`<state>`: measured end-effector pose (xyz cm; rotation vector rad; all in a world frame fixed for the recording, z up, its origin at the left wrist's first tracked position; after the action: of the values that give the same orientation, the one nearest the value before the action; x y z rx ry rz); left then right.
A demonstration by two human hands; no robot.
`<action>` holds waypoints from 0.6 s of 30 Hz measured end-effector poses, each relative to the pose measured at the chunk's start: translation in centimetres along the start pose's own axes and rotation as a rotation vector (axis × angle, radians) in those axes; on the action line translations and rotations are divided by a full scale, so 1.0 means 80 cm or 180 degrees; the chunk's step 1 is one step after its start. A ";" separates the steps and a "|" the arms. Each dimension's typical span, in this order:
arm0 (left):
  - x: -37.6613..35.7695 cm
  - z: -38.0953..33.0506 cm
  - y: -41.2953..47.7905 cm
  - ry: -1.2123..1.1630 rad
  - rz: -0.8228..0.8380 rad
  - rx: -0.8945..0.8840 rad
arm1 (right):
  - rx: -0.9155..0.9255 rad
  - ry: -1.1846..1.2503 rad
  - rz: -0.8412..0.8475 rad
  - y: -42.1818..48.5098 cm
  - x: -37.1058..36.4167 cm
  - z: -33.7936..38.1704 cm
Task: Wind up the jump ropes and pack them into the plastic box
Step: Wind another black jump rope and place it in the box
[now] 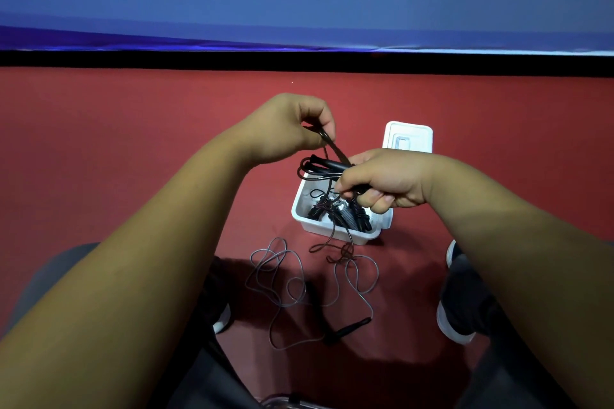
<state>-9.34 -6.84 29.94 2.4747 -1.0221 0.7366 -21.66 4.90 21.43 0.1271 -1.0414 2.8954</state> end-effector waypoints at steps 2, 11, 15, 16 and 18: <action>0.004 0.002 -0.001 0.0144 -0.0063 -0.0022 | 0.0045 0.0112 -0.0228 0.005 0.006 -0.002; -0.010 0.028 -0.003 0.1224 0.0194 0.0107 | 0.0257 0.0859 -0.0960 0.028 0.028 -0.005; -0.030 0.045 -0.007 0.1220 0.0288 0.0503 | 0.0483 0.1152 -0.0883 0.027 0.022 0.004; -0.034 0.050 -0.007 0.0887 0.0307 0.0681 | 0.0510 0.1235 -0.0880 0.026 0.022 0.007; -0.038 0.054 -0.007 0.0025 0.0302 0.0992 | 0.0500 0.1447 -0.0892 0.024 0.025 0.012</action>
<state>-9.40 -7.01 24.64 2.6936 -1.1004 1.0024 -23.73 2.86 21.12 -0.3355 -0.6580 2.5685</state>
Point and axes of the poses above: each hand's wrist, its own y-axis towards the middle knuckle, its own x-axis out of the back of the hand, z = x × y, the point moved 6 cm from there along y, towards the middle knuckle, and after that the axes turned 12 degrees about -z, right-handed, at the moved point
